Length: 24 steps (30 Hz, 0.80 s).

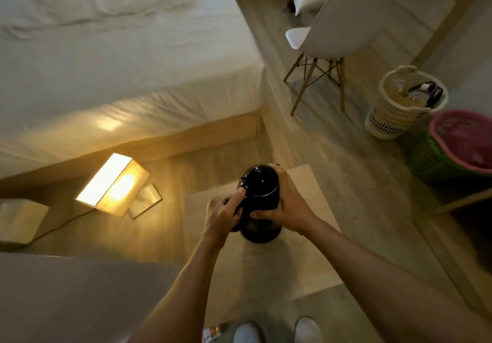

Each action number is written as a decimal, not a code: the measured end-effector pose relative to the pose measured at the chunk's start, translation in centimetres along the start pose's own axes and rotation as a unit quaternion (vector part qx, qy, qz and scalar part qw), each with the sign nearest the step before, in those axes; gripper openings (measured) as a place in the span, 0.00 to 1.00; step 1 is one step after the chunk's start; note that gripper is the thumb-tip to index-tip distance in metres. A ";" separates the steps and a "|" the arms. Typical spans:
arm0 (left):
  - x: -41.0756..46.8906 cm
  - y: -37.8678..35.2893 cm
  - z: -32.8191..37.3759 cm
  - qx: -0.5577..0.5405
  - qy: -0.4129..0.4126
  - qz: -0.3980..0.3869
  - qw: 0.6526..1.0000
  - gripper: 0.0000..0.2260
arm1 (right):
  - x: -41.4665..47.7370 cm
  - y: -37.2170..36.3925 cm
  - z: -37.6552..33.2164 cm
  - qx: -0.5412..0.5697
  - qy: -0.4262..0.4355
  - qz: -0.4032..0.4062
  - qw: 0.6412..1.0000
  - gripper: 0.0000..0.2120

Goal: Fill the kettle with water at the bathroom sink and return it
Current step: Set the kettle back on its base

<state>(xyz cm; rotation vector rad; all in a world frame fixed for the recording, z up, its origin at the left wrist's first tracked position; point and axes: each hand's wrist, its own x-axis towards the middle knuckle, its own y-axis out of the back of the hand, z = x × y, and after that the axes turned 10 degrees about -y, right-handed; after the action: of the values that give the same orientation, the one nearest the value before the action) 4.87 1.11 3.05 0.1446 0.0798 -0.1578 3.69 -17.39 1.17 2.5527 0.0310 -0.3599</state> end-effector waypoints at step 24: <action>0.6 -2.5 -13.8 0.036 -0.016 0.031 0.999 0.27 | 3.1 -6.9 10.5 -0.018 0.015 -0.006 1.000 0.52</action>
<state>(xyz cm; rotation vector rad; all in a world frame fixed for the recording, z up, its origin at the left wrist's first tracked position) 4.11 0.70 -10.99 0.2153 0.0371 -0.1016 3.40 -17.32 -11.81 2.5244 0.0648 -0.3221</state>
